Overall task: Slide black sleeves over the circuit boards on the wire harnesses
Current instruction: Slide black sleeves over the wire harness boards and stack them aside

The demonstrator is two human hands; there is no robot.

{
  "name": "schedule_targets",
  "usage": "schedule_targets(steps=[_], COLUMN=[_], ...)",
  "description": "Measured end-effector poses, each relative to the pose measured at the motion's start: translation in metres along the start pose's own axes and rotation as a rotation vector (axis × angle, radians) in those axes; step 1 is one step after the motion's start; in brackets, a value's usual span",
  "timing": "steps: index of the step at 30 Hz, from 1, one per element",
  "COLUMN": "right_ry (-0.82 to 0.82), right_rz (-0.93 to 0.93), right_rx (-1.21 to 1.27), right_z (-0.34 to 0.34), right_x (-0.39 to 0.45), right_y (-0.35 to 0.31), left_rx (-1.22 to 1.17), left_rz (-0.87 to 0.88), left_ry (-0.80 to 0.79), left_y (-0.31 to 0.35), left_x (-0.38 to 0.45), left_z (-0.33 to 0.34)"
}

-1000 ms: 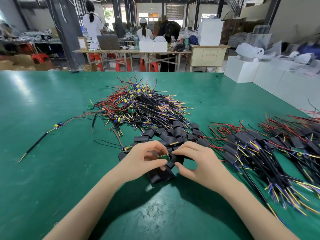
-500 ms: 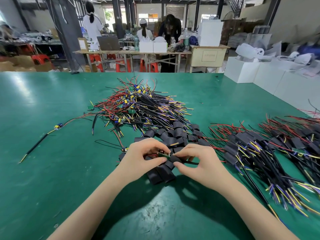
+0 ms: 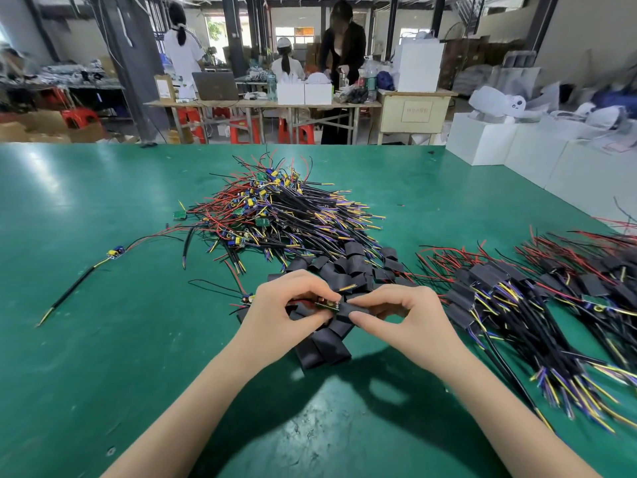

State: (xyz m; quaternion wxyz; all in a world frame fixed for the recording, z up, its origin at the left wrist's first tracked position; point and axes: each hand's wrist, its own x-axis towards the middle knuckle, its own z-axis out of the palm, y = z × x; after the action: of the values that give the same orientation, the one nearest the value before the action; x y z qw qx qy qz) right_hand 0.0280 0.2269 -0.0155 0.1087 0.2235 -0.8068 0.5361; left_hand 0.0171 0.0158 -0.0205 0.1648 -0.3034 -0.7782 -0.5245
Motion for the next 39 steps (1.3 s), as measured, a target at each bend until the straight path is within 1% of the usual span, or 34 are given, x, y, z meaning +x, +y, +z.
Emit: schedule_targets(steps=[3, 8, 12, 14, 18, 22, 24, 27, 30, 32, 36, 39], right_ry=[0.011, 0.052, 0.079, 0.116, 0.141, 0.103, 0.099, 0.098, 0.038, 0.002, 0.02, 0.048], right_rz=[0.027, 0.019, -0.072, -0.1, -0.185, -0.279, -0.292, -0.281, -0.304, -0.329, -0.383, -0.375], right_rx=[0.06, 0.076, -0.029, -0.066, -0.191, -0.315, -0.338, -0.328, -0.366, -0.444, -0.599, -0.604], right_z=[-0.0002, -0.0003, 0.0048, 0.0052, 0.0044, 0.0025, 0.0021, 0.0008, -0.0006, -0.0005, 0.0007, 0.0002], right_x=[0.0009, 0.0013, -0.0009, -0.0006, -0.0004, -0.0022, -0.0027, -0.0026, -0.0032, -0.0032, -0.0017, -0.0022], right_y=[0.0007, 0.0012, -0.0023, -0.0034, -0.0052, -0.0069, -0.007, -0.0067, -0.0059, -0.0044, -0.0007, -0.0006], left_rx=[0.022, 0.013, 0.06, 0.05, -0.056, -0.164, -0.194, -0.266, -0.278, -0.279, -0.276, -0.266], left_rz=[0.015, -0.028, -0.006, -0.033, -0.13, -0.194, -0.203, -0.211, -0.237, -0.244, -0.245, -0.229], left_ry=[0.014, 0.02, 0.024, 0.03, 0.025, 0.015, -0.004, -0.086, -0.126, -0.138, -0.15, -0.165], left_y=[0.0002, -0.0015, -0.0025, -0.0029, -0.0021, 0.0012, 0.0027, 0.0037, 0.0012, 0.0002, -0.0005, -0.001], left_x=[-0.0002, -0.0014, -0.0025, -0.0027, -0.0019, 0.0008, 0.0022, 0.0015, -0.0001, -0.0008, -0.0008, -0.0014], left_z=[-0.0003, 0.0003, 0.0017, 0.0021, 0.0017, 0.0001, -0.0013, -0.0045, -0.0048, -0.0034, -0.001, -0.0014])
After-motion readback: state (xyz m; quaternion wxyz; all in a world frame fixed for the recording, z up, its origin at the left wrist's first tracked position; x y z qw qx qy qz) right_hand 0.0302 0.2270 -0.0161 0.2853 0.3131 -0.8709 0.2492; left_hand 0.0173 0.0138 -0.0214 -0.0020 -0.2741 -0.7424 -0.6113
